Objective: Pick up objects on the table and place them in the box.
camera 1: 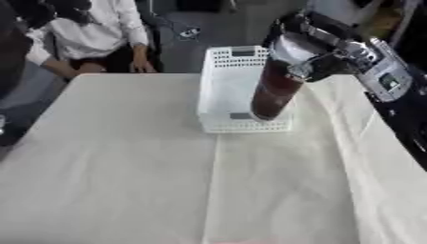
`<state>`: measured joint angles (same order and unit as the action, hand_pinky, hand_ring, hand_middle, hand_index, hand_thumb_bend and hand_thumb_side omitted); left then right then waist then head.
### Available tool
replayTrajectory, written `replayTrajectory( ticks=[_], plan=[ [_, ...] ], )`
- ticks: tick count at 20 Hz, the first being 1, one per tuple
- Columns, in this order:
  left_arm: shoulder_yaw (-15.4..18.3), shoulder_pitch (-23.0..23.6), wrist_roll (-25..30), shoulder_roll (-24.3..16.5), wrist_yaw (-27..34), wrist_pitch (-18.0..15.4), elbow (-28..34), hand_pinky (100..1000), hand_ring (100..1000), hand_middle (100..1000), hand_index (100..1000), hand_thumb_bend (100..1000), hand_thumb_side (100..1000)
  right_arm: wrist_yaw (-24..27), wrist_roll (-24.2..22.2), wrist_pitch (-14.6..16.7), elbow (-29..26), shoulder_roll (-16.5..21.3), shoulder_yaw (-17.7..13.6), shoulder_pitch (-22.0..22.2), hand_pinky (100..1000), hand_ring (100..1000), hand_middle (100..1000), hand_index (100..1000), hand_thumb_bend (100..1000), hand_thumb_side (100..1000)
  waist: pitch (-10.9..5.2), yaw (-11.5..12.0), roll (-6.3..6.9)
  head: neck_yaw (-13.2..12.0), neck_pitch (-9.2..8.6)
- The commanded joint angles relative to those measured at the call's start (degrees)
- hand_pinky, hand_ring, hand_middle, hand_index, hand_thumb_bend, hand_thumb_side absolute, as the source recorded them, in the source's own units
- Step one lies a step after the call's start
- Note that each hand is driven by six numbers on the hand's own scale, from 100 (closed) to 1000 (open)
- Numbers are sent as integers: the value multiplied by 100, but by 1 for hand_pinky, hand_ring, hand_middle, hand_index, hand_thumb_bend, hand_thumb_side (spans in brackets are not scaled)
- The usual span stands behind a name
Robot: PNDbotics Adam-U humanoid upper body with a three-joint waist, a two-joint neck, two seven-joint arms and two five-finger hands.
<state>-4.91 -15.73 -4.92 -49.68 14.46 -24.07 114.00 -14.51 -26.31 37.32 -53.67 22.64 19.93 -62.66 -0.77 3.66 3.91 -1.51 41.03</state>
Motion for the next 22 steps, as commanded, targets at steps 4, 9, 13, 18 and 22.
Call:
replayTrajectory(
  ticks=[4, 9, 13, 18, 22],
  plan=[
    [11, -122, 49, -207, 37, -19, 59, 691, 705, 816, 844, 708, 944, 162, -967, 672, -11, -69, -370, -379, 100, 100, 100, 137, 372, 100, -9, 134, -21, -9, -148],
    [-29, -292, 87, -181, 47, -66, 59, 692, 705, 816, 844, 705, 947, -635, -194, 847, 174, -202, -575, -504, 100, 100, 100, 131, 374, 100, 89, 335, -54, 101, -337],
    [-62, -433, 134, -176, 58, -104, 59, 692, 705, 816, 844, 705, 945, -1150, 264, 943, 409, -295, -660, -608, 100, 100, 100, 132, 372, 100, 214, 490, -110, 197, -510],
    [-105, -623, 203, -165, 77, -139, 59, 691, 705, 816, 846, 711, 939, -1832, 759, 1042, 582, -334, -836, -789, 100, 100, 100, 121, 381, 100, 398, 674, -190, 375, -770],
    [-121, -738, 248, -161, 74, -162, 59, 690, 705, 817, 846, 715, 936, -2669, 1483, 1170, 631, -340, -1025, -904, 100, 100, 100, 110, 407, 100, 538, 786, -254, 500, -931]
  ],
)
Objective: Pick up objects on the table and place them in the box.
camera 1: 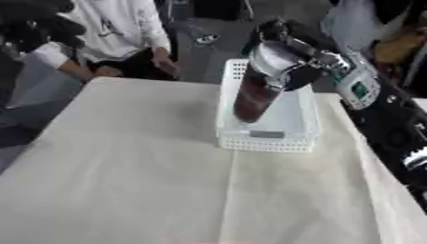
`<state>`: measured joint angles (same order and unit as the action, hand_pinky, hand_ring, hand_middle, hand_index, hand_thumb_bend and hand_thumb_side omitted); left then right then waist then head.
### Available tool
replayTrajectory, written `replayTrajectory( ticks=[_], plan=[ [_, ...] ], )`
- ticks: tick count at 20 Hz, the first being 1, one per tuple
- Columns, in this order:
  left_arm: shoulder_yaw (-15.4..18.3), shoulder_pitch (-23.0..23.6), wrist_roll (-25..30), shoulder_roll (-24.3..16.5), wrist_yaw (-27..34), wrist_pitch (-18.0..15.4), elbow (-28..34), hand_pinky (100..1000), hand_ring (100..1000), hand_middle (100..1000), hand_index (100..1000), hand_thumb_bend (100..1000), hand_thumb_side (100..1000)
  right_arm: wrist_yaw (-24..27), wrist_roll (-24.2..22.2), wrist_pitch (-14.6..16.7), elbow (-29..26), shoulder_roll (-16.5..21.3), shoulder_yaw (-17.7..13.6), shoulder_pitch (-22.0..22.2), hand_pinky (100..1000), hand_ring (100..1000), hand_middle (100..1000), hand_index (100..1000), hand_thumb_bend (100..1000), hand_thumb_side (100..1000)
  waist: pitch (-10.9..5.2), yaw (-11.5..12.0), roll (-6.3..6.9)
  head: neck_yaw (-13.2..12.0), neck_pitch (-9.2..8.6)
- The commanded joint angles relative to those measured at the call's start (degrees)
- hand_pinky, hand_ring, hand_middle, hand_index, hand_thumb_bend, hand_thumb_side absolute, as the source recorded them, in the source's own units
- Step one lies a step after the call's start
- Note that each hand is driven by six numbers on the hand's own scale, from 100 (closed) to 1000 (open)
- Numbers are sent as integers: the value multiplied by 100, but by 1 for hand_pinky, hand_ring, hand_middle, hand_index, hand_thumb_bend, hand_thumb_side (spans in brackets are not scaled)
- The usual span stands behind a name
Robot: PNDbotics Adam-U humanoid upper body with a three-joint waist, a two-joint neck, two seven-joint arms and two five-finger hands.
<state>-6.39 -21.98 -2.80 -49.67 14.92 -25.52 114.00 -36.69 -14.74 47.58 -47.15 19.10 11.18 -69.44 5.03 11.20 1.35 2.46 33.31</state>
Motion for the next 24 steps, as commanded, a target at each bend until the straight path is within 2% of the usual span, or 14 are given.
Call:
replayTrajectory(
  ticks=[1, 5, 9, 12, 13, 14, 15, 16, 17, 18, 19, 20, 22, 24],
  plan=[
    [24, -139, 45, -160, 22, -24, 59, 691, 705, 817, 846, 715, 936, -699, 562, 170, 0, 7, -195, -251, 100, 100, 100, 112, 400, 100, -13, 55, -11, 127, -192],
    [13, -197, 69, -149, 3, -37, 59, 690, 705, 817, 847, 719, 932, -1641, 1525, 167, 137, -33, -348, -338, 100, 100, 100, 102, 448, 100, 66, 139, -44, 205, -295],
    [9, -195, 78, -141, -4, -27, 59, 690, 705, 818, 848, 721, 929, -2652, 2305, 79, 334, -58, -421, -378, 100, 100, 100, 102, 455, 100, 92, 159, -54, 236, -319],
    [13, -181, 80, -143, -6, -26, 59, 690, 705, 818, 848, 721, 928, -3254, 2783, -54, 487, -69, -474, -375, 100, 100, 119, 157, 438, 100, 95, 140, -47, 222, -330],
    [15, -176, 80, -145, -7, -26, 59, 690, 705, 818, 848, 722, 928, -3513, 2919, -153, 494, -54, -462, -385, 100, 100, 286, 259, 470, 100, 93, 131, -45, 214, -330],
    [15, -173, 80, -147, -7, -26, 59, 690, 705, 818, 848, 721, 928, -3831, 3053, -278, 482, -45, -440, -391, 100, 206, 403, 365, 485, 100, 91, 123, -43, 208, -328],
    [15, -170, 79, -147, -7, -25, 59, 689, 705, 818, 848, 722, 928, -4204, 3160, -428, 491, -41, -410, -390, 100, 472, 603, 544, 516, 241, 88, 118, -40, 201, -323],
    [15, -167, 80, -146, -6, -24, 59, 690, 705, 818, 848, 722, 928, -4549, 3218, -560, 534, -50, -392, -386, 291, 617, 718, 628, 527, 314, 85, 116, -37, 196, -318],
    [13, -164, 83, -146, -7, -24, 59, 690, 705, 819, 848, 722, 928, -4878, 3220, -642, 602, -60, -372, -383, 695, 794, 826, 726, 494, 442, 82, 114, -32, 195, -315],
    [12, -159, 86, -145, -7, -24, 59, 689, 705, 819, 849, 721, 929, -5150, 3225, -686, 661, -77, -378, -387, 895, 877, 875, 762, 457, 512, 80, 113, -27, 195, -313],
    [13, -150, 88, -147, -8, -22, 59, 689, 705, 819, 849, 724, 926, -5378, 3231, -688, 719, -89, -388, -389, 1000, 936, 916, 794, 341, 611, 77, 111, -22, 194, -311],
    [15, -139, 87, -149, -7, -21, 59, 689, 705, 819, 849, 725, 925, -5562, 3226, -665, 781, -99, -406, -390, 1000, 979, 950, 826, 249, 712, 75, 108, -18, 193, -309],
    [19, -119, 87, -153, -7, -17, 59, 689, 705, 819, 849, 726, 924, -5798, 3195, -587, 900, -114, -463, -395, 1000, 1000, 995, 872, 205, 865, 72, 101, -13, 187, -305],
    [22, -107, 89, -154, -8, -18, 59, 689, 705, 819, 849, 727, 924, -5844, 3229, -459, 977, -125, -527, -399, 1000, 1000, 1000, 887, 205, 887, 71, 94, -9, 178, -305]
  ],
)
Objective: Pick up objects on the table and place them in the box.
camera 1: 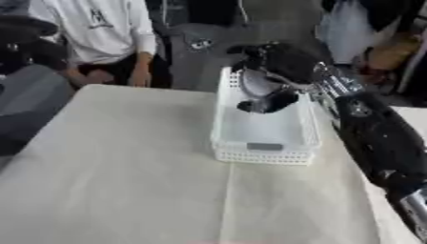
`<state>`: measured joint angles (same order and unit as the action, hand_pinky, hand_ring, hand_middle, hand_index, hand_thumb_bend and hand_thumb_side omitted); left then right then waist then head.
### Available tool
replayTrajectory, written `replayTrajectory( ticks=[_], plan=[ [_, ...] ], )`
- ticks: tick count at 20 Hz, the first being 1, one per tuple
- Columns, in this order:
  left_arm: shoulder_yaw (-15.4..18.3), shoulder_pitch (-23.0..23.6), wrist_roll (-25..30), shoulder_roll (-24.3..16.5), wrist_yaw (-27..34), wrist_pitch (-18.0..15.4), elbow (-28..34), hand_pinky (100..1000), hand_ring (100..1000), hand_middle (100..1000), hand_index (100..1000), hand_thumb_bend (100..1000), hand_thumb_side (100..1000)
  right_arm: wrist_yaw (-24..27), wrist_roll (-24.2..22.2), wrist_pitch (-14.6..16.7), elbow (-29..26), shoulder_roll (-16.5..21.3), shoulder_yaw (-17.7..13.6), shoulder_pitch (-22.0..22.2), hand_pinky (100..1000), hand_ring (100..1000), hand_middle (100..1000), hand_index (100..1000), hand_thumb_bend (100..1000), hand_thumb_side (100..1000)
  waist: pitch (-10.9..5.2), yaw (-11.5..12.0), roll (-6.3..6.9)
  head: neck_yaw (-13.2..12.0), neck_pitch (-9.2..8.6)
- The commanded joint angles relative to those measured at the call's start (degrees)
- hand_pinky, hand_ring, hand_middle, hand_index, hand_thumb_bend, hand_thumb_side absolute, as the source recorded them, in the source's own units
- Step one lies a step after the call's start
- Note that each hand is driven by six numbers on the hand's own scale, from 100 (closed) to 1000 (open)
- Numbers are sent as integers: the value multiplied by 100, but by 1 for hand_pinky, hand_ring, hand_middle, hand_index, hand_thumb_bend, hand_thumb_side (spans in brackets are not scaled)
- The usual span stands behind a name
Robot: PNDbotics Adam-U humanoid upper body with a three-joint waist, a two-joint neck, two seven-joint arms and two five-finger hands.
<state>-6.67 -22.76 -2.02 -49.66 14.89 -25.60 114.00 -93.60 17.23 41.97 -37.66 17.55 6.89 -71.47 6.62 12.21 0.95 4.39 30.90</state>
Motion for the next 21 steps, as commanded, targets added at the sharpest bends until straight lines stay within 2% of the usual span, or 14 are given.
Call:
replayTrajectory(
  ticks=[1, 2, 6, 12, 15, 16, 17, 19, 20, 21],
  plan=[
    [50, -22, 12, -156, -5, -10, 59, 690, 706, 819, 849, 727, 923, -118, 80, 179, 51, 25, -130, -199, 1000, 1000, 1000, 902, 138, 956, -87, -10, 34, -21, -68],
    [52, -16, 13, -157, -6, -10, 59, 690, 706, 819, 849, 727, 923, -60, 129, 255, 75, 26, -153, -200, 1000, 1000, 1000, 906, 109, 1000, -88, -13, 36, -27, -71],
    [66, 9, 1, -159, -6, -7, 59, 690, 706, 820, 849, 726, 924, 228, 243, 456, 135, 34, -190, -215, 1000, 1000, 1000, 916, 113, 989, -106, -26, 49, -62, -60],
    [78, 42, -11, -171, -5, -11, 59, 692, 707, 820, 848, 721, 928, 463, 194, 538, 117, 39, -155, -224, 1000, 1000, 1000, 927, 136, 964, -154, -48, 75, -75, -59],
    [82, 62, -20, -163, 0, -11, 59, 693, 707, 820, 847, 716, 932, 602, 172, 591, 72, 47, -132, -179, 1000, 998, 1000, 931, 152, 931, -198, -48, 96, -40, -202],
    [82, 76, -21, -157, 1, -12, 59, 693, 707, 820, 847, 716, 932, 694, 180, 630, 23, 65, -110, -137, 1000, 996, 1000, 931, 149, 927, -214, -52, 102, 2, -342],
    [83, 95, -20, -152, 0, -13, 59, 693, 707, 821, 847, 716, 931, 827, 203, 693, -61, 92, -70, -79, 1000, 983, 998, 931, 154, 893, -231, -59, 105, 76, -587],
    [90, 146, -17, -149, -17, -20, 59, 696, 709, 821, 845, 714, 934, 1234, 275, 878, -380, 194, 100, 94, 992, 966, 987, 929, 151, 872, -261, -88, 104, 249, -1140],
    [99, 183, -10, -152, -49, -27, 59, 698, 710, 823, 844, 711, 937, 1545, 339, 940, -677, 264, 259, 239, 973, 959, 982, 924, 153, 860, -281, -115, 101, 360, -1480],
    [108, 214, -8, -151, -86, -37, 59, 699, 711, 823, 843, 708, 941, 1901, 357, 971, -1000, 344, 420, 393, 940, 948, 975, 921, 146, 843, -298, -139, 98, 442, -1742]
  ],
)
